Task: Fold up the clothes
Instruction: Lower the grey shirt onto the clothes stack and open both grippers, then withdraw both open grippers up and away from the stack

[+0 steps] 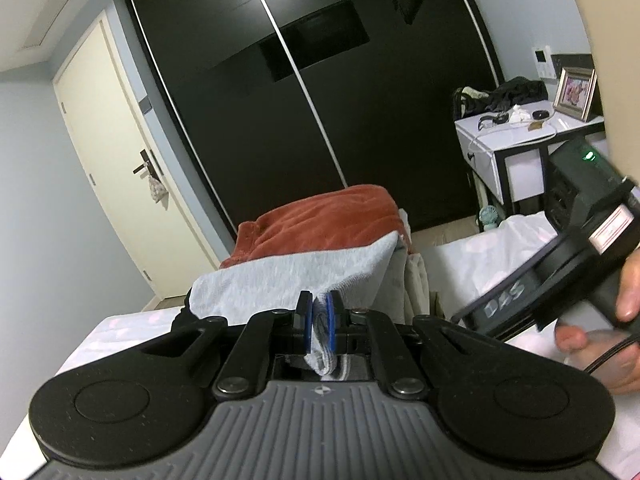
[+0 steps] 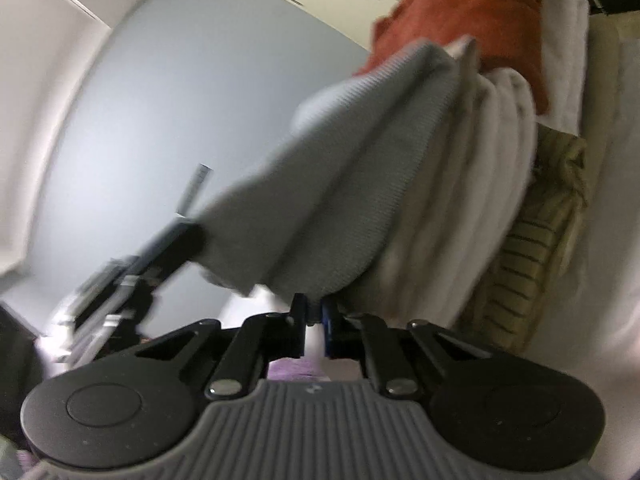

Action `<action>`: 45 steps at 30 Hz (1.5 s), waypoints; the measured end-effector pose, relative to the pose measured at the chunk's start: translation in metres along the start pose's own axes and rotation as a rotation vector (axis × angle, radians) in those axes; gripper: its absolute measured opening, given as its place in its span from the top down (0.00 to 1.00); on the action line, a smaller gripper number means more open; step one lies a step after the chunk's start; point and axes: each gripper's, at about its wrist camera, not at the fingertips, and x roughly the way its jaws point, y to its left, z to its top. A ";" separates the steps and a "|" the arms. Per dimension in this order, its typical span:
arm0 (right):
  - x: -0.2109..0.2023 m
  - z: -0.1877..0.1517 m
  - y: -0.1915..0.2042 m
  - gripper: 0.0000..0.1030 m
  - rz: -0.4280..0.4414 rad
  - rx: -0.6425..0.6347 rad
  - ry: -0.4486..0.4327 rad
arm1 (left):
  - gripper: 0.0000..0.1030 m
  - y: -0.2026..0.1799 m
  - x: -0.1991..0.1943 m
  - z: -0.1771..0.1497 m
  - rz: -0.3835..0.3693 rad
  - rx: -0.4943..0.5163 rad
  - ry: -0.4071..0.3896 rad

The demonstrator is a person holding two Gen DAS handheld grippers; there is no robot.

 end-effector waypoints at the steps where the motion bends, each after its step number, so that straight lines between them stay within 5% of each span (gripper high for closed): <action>1: -0.006 0.001 0.003 0.92 0.047 0.010 -0.011 | 0.95 0.000 -0.001 0.002 -0.010 -0.004 -0.004; 4: -0.017 0.005 0.010 0.92 0.096 0.016 -0.034 | 0.95 -0.001 -0.001 0.004 -0.066 -0.018 -0.004; 7: -0.012 0.001 0.003 0.92 -0.021 0.001 0.013 | 0.95 -0.011 0.003 -0.001 -0.125 -0.007 0.032; 12: -0.008 -0.007 -0.017 0.91 -0.075 0.044 0.064 | 0.94 -0.028 0.014 -0.019 -0.174 0.020 0.110; 18: -0.022 -0.007 -0.008 0.84 -0.196 -0.064 0.074 | 0.89 -0.021 0.016 -0.034 -0.179 -0.078 0.147; 28: -0.051 0.003 0.021 0.74 -0.363 -0.238 -0.009 | 0.85 0.023 -0.033 -0.041 -0.087 -0.291 0.076; 33: -0.049 -0.007 0.073 0.53 -0.419 -0.411 -0.075 | 0.78 0.040 -0.056 -0.028 0.008 -0.399 0.058; 36: -0.054 -0.016 0.101 0.42 -0.454 -0.523 -0.123 | 0.69 0.050 -0.069 -0.020 0.048 -0.464 0.046; 38: -0.048 -0.014 0.119 0.40 -0.476 -0.567 -0.160 | 0.55 0.053 -0.077 -0.014 0.080 -0.490 0.036; 45: -0.049 0.007 0.166 0.25 -0.488 -0.559 -0.199 | 0.41 0.058 -0.083 0.011 0.143 -0.587 0.078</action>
